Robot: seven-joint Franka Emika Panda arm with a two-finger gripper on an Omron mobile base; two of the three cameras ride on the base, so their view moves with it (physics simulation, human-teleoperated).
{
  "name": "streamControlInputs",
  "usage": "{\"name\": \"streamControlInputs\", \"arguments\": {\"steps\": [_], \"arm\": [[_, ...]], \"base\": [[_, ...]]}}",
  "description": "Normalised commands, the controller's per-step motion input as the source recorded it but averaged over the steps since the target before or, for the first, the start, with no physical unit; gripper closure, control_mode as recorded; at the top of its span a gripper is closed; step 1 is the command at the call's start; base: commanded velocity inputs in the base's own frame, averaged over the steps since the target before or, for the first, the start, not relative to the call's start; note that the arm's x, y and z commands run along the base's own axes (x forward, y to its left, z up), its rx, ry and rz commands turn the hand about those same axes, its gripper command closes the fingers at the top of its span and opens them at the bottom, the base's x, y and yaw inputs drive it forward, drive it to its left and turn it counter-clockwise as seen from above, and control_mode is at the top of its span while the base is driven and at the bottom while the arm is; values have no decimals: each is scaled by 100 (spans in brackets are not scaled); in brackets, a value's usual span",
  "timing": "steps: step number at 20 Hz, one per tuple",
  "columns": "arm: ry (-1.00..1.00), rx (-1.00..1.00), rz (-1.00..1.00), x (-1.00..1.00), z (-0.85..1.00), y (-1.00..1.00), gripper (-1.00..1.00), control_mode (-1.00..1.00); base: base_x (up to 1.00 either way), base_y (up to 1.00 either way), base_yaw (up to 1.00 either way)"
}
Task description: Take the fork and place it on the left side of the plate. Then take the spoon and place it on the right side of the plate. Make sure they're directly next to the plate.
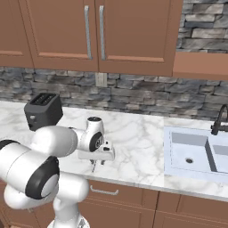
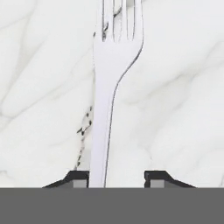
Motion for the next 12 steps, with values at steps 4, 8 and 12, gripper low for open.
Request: {"name": "streamControlInputs", "arguments": {"steps": [4,8,12], "arm": [[-5,2,0,-10,-9,0,100,-100],[-15,4,0,-28,0,2,100,-100],[-18,3,0,-40,29,3,100,-100]], "base": [[0,0,0],[0,0,0],[0,0,0]]}}
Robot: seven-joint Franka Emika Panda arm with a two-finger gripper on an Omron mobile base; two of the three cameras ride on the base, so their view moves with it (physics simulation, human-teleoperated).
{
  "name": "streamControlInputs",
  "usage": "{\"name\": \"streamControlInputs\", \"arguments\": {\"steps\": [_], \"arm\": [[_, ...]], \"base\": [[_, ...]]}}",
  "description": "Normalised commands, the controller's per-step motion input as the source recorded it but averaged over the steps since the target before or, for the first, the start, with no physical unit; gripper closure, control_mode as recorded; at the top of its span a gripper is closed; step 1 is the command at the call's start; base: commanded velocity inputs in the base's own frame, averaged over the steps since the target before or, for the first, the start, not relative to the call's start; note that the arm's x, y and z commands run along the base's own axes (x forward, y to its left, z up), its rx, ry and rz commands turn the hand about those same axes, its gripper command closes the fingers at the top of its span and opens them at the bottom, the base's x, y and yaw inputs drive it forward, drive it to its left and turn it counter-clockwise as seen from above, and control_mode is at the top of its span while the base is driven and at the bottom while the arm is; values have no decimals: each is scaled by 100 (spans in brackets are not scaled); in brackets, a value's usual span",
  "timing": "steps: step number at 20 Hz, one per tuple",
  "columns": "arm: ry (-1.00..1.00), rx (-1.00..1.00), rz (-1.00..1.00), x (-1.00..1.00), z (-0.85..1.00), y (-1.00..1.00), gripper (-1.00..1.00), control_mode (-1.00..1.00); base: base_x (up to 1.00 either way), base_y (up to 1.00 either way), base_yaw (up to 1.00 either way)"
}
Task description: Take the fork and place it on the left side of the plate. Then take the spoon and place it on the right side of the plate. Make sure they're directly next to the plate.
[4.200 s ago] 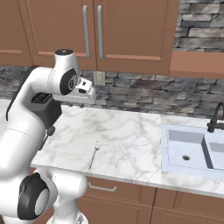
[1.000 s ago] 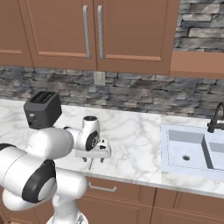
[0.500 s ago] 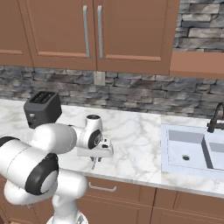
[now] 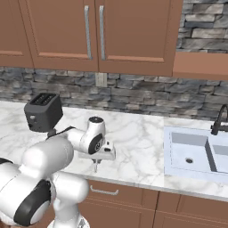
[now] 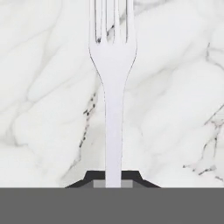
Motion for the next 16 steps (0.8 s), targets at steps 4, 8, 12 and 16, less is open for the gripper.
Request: {"name": "streamControlInputs", "arguments": {"steps": [4,8,12,16], "arm": [[-16,1,0,-71,89,0,100,-100],[-5,0,0,-72,100,0,100,-100],[0,1,0,-65,100,5,100,-100],[3,0,0,-57,94,27,100,-100]], "base": [[0,0,0],[0,0,0],[0,0,0],[0,0,0]]}}
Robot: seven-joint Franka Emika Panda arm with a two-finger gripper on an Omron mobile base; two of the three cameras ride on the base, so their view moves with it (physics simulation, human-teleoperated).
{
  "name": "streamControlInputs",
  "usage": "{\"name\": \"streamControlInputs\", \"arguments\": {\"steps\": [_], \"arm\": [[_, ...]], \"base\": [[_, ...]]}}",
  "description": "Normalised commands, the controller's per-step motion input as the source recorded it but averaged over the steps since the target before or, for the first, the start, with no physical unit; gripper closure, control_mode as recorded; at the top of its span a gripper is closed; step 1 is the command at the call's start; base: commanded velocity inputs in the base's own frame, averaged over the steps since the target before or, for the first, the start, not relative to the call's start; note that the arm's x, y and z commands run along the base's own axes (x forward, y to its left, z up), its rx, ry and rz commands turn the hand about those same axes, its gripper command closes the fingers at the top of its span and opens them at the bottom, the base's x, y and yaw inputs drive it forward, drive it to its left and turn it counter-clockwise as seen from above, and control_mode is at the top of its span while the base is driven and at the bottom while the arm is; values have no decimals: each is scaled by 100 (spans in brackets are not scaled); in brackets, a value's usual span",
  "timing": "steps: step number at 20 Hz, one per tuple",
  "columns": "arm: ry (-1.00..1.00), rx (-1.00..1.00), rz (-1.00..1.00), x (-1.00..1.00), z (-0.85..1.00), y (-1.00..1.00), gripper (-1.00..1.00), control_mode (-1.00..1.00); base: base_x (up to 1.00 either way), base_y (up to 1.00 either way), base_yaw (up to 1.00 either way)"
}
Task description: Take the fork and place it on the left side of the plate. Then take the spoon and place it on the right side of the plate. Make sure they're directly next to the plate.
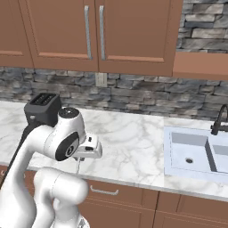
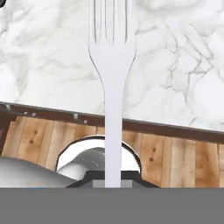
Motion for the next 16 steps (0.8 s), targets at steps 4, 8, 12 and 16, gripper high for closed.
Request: {"name": "streamControlInputs", "arguments": {"steps": [4,8,12,16], "arm": [[1,1,0,-67,54,10,100,-100],[1,0,0,-22,-1,5,100,100],[0,0,0,0,0,0,100,100],[0,0,0,0,0,0,100,100]], "base": [[0,0,0],[-9,4,0],[-86,10,0],[-100,9,-1]]}}
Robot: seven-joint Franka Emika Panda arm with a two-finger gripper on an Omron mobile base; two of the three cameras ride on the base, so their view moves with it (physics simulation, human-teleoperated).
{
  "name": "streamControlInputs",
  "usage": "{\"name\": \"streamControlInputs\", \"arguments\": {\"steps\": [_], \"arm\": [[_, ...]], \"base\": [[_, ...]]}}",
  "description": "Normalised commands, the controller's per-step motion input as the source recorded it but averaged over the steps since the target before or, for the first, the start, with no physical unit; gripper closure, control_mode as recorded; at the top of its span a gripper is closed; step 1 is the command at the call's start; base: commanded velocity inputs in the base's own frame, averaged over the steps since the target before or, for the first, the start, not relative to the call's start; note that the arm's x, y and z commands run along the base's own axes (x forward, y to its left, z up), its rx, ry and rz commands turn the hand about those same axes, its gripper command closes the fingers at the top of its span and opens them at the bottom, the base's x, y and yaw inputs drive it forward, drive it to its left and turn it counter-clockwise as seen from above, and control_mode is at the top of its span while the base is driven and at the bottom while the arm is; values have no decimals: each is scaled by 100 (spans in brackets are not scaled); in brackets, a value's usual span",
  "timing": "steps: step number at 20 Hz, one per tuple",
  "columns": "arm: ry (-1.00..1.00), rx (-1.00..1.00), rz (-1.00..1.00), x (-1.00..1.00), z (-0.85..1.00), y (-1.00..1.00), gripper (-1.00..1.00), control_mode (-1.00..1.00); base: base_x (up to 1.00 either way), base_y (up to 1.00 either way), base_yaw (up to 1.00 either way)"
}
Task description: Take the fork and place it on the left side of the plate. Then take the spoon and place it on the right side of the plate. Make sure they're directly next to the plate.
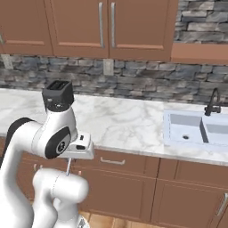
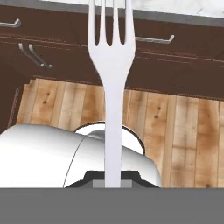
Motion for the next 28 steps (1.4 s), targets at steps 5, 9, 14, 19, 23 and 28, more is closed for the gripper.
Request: {"name": "streamControlInputs", "arguments": {"steps": [5,9,14,19,23,28], "arm": [[0,0,0,0,0,0,100,100],[0,0,0,0,0,0,100,100],[0,0,0,0,0,0,100,100],[0,0,0,0,0,0,100,100],[0,0,0,0,0,0,100,100],[0,0,0,0,0,0,100,100]], "base": [[-100,5,-11],[-100,12,-24],[-100,0,-34],[-100,1,-39],[-99,-7,-41],[-82,-26,-45]]}}
